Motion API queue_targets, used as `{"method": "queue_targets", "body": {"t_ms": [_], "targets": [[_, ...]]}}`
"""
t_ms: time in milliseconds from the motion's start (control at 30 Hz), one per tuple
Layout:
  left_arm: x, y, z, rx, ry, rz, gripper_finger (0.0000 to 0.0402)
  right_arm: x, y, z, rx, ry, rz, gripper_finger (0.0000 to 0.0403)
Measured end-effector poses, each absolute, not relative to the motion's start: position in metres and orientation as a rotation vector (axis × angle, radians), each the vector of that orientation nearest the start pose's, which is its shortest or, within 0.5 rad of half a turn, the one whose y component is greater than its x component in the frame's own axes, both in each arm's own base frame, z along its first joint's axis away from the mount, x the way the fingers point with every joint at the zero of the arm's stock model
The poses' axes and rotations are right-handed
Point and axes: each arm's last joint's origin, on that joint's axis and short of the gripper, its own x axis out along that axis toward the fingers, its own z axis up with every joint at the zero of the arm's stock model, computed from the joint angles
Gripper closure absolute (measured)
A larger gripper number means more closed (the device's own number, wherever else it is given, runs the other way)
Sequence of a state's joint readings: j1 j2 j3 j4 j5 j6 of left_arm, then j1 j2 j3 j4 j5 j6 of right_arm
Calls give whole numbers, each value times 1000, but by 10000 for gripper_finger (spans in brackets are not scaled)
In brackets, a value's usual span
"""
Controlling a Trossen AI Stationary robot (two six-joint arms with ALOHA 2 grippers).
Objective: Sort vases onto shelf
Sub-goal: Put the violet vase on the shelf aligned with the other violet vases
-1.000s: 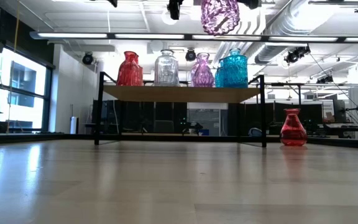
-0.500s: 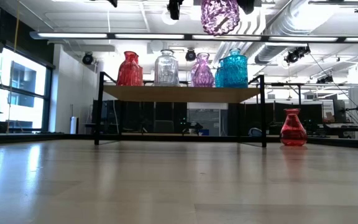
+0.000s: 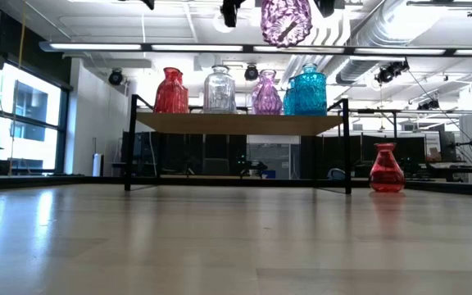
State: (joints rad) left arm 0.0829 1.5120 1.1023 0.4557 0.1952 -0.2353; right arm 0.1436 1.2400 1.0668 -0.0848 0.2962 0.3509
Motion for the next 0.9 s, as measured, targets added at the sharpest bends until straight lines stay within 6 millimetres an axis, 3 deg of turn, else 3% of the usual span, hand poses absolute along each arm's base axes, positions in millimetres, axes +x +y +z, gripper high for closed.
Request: {"method": "queue_targets", "body": {"t_ms": [633, 900], "targets": [[348, 23, 330, -224, -40, -121, 277, 277, 32, 347, 303, 205, -191, 304], [348, 23, 330, -224, -38, -126, 244, 277, 32, 347, 303, 206, -192, 304]]}}
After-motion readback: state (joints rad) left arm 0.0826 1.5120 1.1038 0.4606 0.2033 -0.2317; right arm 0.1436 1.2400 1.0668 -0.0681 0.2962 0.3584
